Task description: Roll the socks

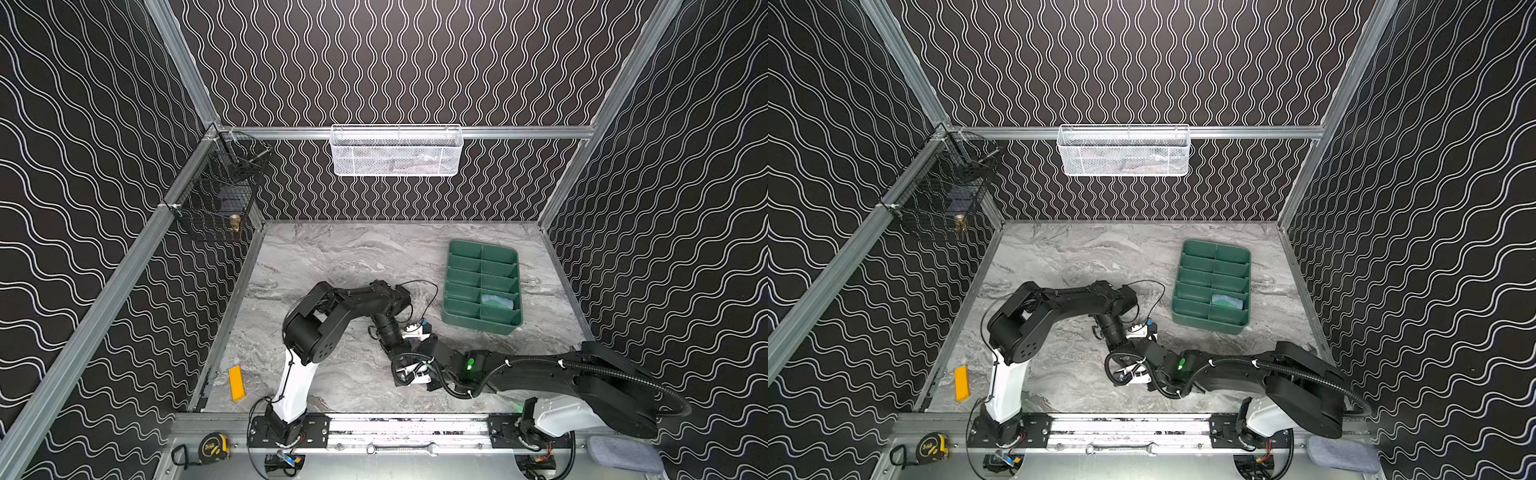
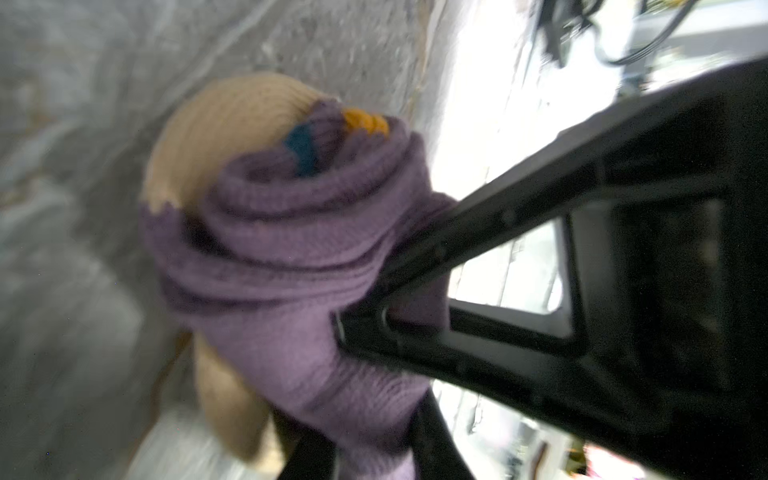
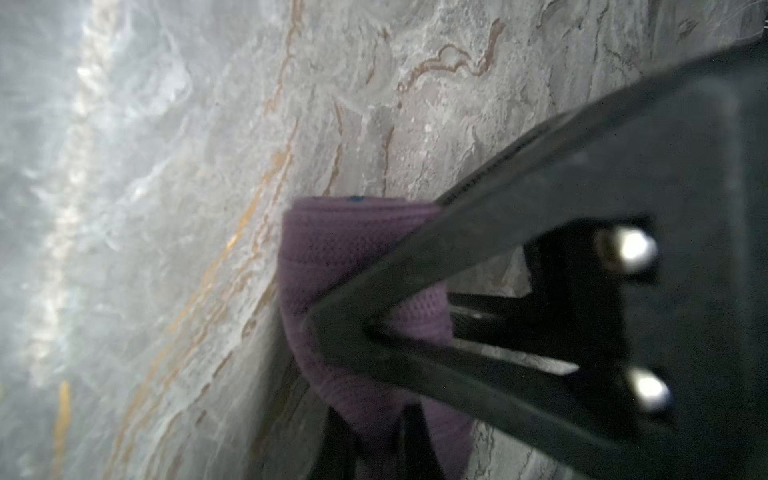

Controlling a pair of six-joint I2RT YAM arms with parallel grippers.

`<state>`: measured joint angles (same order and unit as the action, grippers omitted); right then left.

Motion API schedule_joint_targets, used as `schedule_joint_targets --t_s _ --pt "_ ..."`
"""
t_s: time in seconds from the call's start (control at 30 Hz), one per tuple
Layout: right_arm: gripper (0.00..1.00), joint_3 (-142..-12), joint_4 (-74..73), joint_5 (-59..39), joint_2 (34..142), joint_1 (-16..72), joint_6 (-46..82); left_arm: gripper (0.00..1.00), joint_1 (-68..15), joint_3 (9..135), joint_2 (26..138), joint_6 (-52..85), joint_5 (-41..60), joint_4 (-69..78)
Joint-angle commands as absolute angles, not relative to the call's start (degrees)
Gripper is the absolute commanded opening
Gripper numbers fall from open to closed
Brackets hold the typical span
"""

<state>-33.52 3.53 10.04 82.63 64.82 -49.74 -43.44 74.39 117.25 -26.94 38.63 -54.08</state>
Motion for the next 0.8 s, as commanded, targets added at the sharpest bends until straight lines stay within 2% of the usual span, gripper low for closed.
schedule_joint_targets --t_s 0.0,0.2,0.33,0.4,0.5,0.57,0.63,0.7,0.77 --pt "0.00 -34.98 17.36 2.03 84.52 64.99 -45.45 0.34 -43.04 72.43 112.95 -25.19 11.34 -40.80" --pt "0.00 -42.35 31.31 -6.71 88.36 64.16 -41.77 0.48 -40.08 66.35 93.36 -24.37 -6.68 -28.60" --pt "0.00 -49.79 40.97 -15.69 92.24 59.50 -40.56 0.54 -38.45 61.99 78.80 -28.67 -21.55 -23.05" --pt "0.00 -53.38 43.89 -19.60 93.90 56.42 -40.47 0.58 -38.20 61.21 72.39 -32.48 -25.04 -22.53" --pt "0.00 -59.46 48.19 -24.17 97.37 51.91 -41.34 0.60 -38.19 62.14 64.13 -37.56 -21.78 -26.80" --pt "0.00 -62.95 50.93 -25.16 100.46 49.23 -41.83 0.58 -38.17 63.80 60.17 -40.00 -18.09 -31.22" --pt "0.00 -66.38 52.22 -24.56 103.44 47.15 -41.84 0.50 -38.65 64.85 57.95 -38.71 -17.65 -33.35" --pt "0.00 -68.22 50.85 -21.45 105.71 45.81 -41.28 0.43 -41.34 64.29 57.81 -36.03 -20.99 -33.85" --pt "0.00 -69.21 49.62 -19.16 107.14 45.34 -41.70 0.45 -47.97 61.77 58.57 -36.36 -25.89 -33.26"
